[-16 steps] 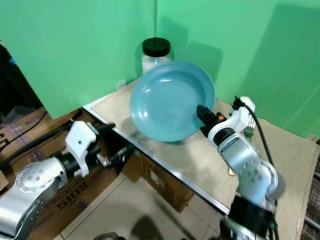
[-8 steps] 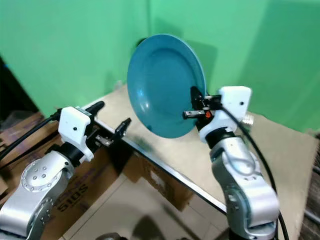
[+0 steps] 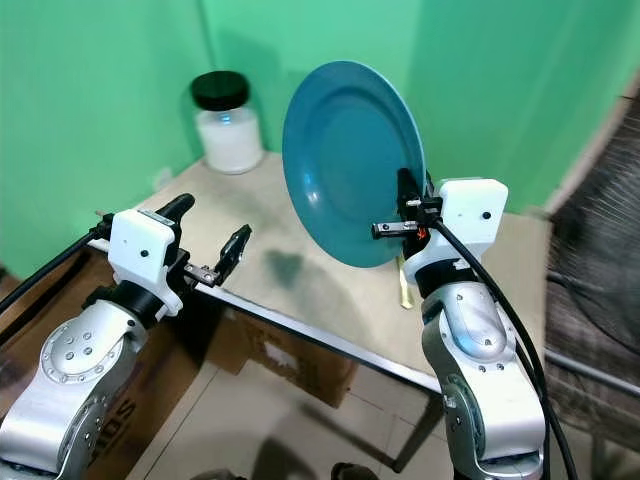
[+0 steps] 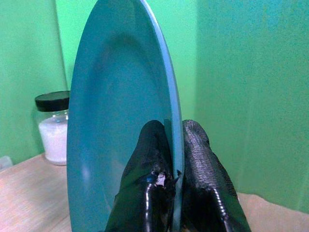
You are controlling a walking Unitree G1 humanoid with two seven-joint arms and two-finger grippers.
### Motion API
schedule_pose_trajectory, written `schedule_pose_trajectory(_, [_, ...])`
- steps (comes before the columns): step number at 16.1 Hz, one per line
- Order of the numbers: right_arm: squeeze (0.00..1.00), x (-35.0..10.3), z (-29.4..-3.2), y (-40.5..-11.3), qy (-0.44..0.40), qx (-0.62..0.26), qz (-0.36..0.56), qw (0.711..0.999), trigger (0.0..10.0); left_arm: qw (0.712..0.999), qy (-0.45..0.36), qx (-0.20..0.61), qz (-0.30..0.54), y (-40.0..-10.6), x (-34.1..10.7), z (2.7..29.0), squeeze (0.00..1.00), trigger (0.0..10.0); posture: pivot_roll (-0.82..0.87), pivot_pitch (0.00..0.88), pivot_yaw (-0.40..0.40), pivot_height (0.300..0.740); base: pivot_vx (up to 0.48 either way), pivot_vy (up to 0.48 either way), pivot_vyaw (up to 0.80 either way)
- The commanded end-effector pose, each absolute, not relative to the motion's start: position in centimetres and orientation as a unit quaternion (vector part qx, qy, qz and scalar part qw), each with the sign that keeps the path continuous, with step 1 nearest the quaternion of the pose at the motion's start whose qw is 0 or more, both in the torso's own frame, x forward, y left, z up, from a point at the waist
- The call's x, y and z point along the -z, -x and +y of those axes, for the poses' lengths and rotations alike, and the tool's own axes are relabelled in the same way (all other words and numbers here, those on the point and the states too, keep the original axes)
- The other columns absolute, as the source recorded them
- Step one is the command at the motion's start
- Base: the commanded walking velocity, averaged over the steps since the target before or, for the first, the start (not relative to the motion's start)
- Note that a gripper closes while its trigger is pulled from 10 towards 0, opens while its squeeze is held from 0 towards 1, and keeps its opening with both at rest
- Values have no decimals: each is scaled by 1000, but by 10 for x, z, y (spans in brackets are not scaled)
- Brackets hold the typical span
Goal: Setting the table
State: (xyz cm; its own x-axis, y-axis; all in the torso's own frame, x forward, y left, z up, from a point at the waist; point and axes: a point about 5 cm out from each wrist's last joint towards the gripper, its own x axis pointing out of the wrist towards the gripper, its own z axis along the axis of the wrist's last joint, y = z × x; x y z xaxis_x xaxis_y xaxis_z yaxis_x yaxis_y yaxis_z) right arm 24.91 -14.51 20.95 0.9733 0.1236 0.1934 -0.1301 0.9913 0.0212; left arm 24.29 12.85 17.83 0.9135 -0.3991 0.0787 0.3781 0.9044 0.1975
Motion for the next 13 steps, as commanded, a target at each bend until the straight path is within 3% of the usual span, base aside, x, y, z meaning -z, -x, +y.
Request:
schedule_pose_trajectory(1, [0,-216,-140,-248,-17,-83,-121,989,10000,975,-92,192,-63,-243,-179,130,0,10000,69,0,47,740,0,0,-788])
schedule_pose_trajectory(13, [0,-220,-129,-254,-51,-117,-146,981,10000,980,-82,169,-60,-242,-176,132,0,10000,77,0,25,740,0,0,-800])
